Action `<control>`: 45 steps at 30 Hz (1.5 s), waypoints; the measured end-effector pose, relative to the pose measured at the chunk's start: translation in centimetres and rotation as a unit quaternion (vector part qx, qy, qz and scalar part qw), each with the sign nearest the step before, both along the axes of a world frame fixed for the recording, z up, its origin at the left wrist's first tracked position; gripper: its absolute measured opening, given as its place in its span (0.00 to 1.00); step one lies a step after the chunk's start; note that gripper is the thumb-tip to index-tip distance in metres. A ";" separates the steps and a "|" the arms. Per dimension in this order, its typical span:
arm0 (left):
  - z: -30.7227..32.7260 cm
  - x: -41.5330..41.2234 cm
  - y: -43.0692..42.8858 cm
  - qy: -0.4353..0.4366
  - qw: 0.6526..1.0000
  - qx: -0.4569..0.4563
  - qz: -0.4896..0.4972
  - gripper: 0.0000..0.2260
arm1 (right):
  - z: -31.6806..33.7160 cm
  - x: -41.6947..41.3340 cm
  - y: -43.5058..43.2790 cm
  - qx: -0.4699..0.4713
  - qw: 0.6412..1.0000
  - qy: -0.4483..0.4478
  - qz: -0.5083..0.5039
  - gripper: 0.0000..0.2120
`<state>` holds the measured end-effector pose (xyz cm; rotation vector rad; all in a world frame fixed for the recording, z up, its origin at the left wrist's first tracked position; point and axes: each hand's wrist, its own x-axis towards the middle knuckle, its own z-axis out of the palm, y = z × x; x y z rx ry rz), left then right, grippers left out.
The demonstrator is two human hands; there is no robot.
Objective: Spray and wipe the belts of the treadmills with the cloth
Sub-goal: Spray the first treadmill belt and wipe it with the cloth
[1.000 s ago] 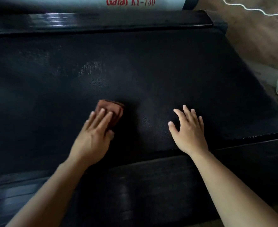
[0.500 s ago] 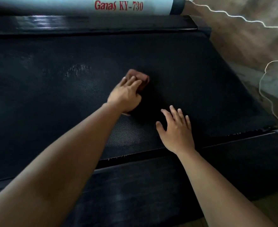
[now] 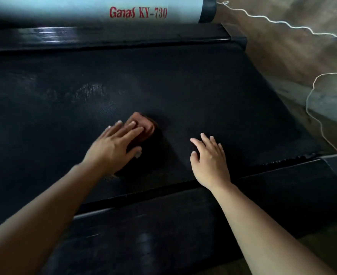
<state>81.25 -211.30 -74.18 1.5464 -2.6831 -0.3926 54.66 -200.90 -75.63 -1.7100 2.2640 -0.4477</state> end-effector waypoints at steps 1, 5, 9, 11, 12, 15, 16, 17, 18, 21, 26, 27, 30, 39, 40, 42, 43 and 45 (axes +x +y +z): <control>0.0 -0.4 -1.5 0.001 1.000 0.000 0.015 0.29 | 0.1 -0.3 0.3 0.001 1.000 0.005 0.002 0.21; 0.1 -5.1 -5.9 0.021 0.998 0.034 0.050 0.29 | 0.8 -2.2 2.1 0.022 0.999 0.044 -0.003 0.22; -0.2 -9.7 -5.4 0.037 0.999 0.040 -0.002 0.26 | 1.1 -4.7 3.9 0.051 0.994 0.093 -0.019 0.24; 0.0 -11.1 -3.6 0.042 0.996 0.037 -0.071 0.25 | 1.3 -6.4 4.7 0.065 0.991 0.110 -0.039 0.24; -0.2 -11.5 -2.5 0.043 0.992 0.036 -0.113 0.25 | 1.4 -7.2 5.0 0.070 0.989 0.118 -0.053 0.25; -1.2 -11.1 1.3 0.049 0.967 0.020 -0.249 0.24 | 1.5 -9.1 5.7 0.089 0.985 0.117 -0.088 0.26; -1.6 -10.5 2.5 0.051 0.954 0.007 -0.296 0.24 | 1.4 -9.3 5.8 0.090 0.985 0.113 -0.094 0.26; -1.8 -9.9 3.6 0.053 0.941 -0.007 -0.334 0.23 | 1.2 -9.4 5.8 0.086 0.985 0.111 -0.096 0.26; -2.0 -9.2 4.3 0.056 0.931 -0.018 -0.360 0.23 | 1.1 -9.4 5.9 0.079 0.986 0.111 -0.098 0.26; -1.7 -7.7 4.3 0.054 0.918 -0.028 -0.391 0.22 | 1.0 -9.3 6.1 0.070 0.987 0.107 -0.100 0.26; -0.8 -8.7 0.2 0.038 0.928 -0.018 -0.371 0.23 | 0.8 -9.4 6.3 0.071 0.987 0.092 -0.107 0.25; -0.7 -9.3 -1.3 0.051 0.938 -0.015 -0.343 0.23 | 0.8 -9.4 6.3 0.068 0.988 0.090 -0.109 0.25; -0.9 -11.6 -6.6 0.057 0.973 0.008 -0.224 0.24 | 0.8 -9.4 6.3 0.058 0.989 0.080 -0.112 0.25; -0.7 -16.0 -6.9 0.076 0.984 0.044 -0.157 0.25 | 0.8 -9.3 6.2 0.039 0.990 0.065 -0.119 0.23; -0.7 -15.9 -5.1 0.082 0.976 0.041 -0.199 0.25 | 0.8 -9.3 6.2 0.035 0.990 0.063 -0.120 0.23; -1.0 -15.2 -1.5 0.093 0.949 0.020 -0.301 0.23 | 0.8 -9.3 6.2 0.030 0.990 0.058 -0.122 0.23; -1.4 -14.6 0.0 0.097 0.933 0.006 -0.346 0.23 | 0.8 -9.3 6.3 0.028 0.990 0.057 -0.122 0.23; -1.8 -13.2 1.9 0.103 0.916 -0.009 -0.387 0.23 | 0.8 -9.4 6.4 0.031 0.990 0.055 -0.123 0.23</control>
